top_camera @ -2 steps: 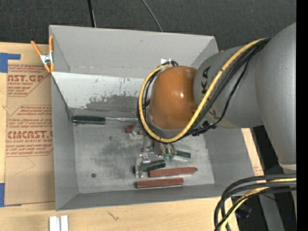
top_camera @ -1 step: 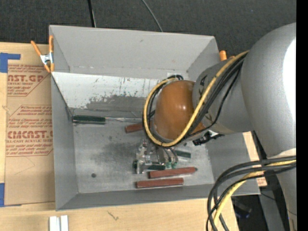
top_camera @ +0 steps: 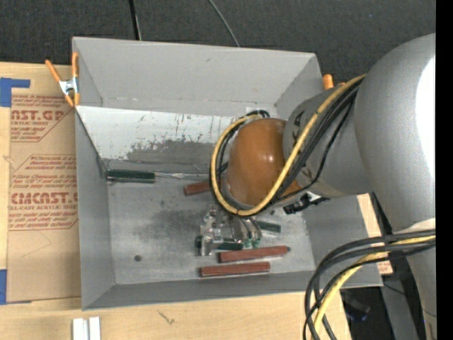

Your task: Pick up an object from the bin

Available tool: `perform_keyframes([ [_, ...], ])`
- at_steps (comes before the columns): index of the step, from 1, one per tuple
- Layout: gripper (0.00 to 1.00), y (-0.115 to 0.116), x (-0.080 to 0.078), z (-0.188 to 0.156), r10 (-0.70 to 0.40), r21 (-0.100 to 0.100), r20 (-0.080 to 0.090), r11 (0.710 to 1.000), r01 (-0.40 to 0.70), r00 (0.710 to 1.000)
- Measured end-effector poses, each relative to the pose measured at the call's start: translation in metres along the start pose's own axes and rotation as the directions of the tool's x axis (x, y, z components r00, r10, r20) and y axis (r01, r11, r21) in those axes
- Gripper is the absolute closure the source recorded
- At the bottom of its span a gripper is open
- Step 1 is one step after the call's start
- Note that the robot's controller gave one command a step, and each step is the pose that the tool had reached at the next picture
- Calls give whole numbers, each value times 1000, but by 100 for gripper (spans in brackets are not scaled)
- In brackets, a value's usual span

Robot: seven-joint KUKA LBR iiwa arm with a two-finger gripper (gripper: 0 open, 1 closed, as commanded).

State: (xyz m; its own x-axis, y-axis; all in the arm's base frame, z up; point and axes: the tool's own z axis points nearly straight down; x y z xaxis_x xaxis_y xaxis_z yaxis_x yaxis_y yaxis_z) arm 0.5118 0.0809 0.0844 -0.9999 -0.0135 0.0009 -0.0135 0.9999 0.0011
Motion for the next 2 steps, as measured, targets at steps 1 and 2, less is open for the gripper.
perform_keyframes([
  [1, 100, 0, -3, -32, -5, 1, -1, 1000, 5, 1000],
  [2, 100, 0, -10, -43, -1, 0, 3, 1000, 1, 1000],
])
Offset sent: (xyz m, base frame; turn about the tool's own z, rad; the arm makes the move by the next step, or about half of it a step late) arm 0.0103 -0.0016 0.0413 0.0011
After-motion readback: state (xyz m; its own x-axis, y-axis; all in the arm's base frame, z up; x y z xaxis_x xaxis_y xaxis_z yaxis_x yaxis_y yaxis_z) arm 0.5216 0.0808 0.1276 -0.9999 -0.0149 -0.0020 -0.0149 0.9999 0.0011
